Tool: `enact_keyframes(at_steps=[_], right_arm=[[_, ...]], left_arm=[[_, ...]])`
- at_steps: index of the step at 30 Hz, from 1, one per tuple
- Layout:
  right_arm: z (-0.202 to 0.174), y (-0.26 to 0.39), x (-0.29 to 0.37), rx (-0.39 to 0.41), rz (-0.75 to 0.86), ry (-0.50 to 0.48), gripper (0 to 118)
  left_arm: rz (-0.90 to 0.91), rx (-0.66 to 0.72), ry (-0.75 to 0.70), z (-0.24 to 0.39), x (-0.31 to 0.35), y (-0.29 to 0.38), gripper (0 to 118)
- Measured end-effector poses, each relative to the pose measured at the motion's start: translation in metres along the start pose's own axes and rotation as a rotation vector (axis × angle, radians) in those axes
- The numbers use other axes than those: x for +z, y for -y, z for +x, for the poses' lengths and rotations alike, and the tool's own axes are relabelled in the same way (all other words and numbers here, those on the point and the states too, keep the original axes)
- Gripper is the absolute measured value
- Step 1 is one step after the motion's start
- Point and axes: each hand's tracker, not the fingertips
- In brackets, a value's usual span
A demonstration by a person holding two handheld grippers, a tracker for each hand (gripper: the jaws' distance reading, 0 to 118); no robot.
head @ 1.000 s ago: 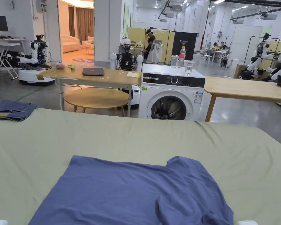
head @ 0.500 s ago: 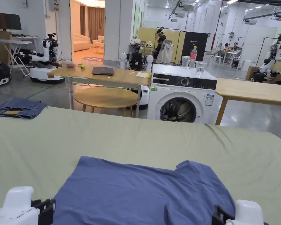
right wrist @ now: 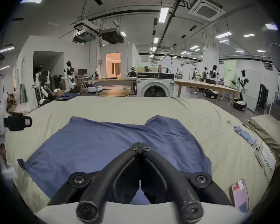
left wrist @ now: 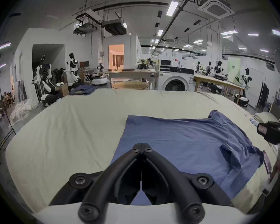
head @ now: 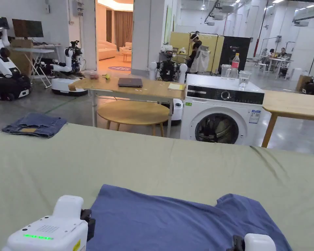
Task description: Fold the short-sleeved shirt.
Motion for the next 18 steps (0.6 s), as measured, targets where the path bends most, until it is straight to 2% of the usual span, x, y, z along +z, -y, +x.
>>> enact_keyframes(at_steps=[7, 10, 11, 13, 18], right_arm=[[0.012, 0.001, -0.039, 0.000, -0.068, -0.001, 0], [0.018, 0.001, -0.052, 0.005, -0.099, 0.010, 0], [0.021, 0.002, -0.057, 0.000, -0.109, 0.009, 0], [0.025, 0.002, -0.063, -0.004, -0.125, 0.015, 0], [0.034, 0.005, -0.072, 0.002, -0.152, 0.029, 0]], left_arm=[[-0.225, 0.071, 0.064, -0.050, -0.131, -0.072, 0], [-0.306, 0.056, 0.071, -0.061, -0.183, -0.095, 0], [-0.346, 0.042, 0.067, -0.064, -0.202, -0.100, 10], [-0.403, 0.051, 0.084, -0.067, -0.230, -0.109, 39], [-0.506, 0.060, 0.106, -0.061, -0.283, -0.110, 62]])
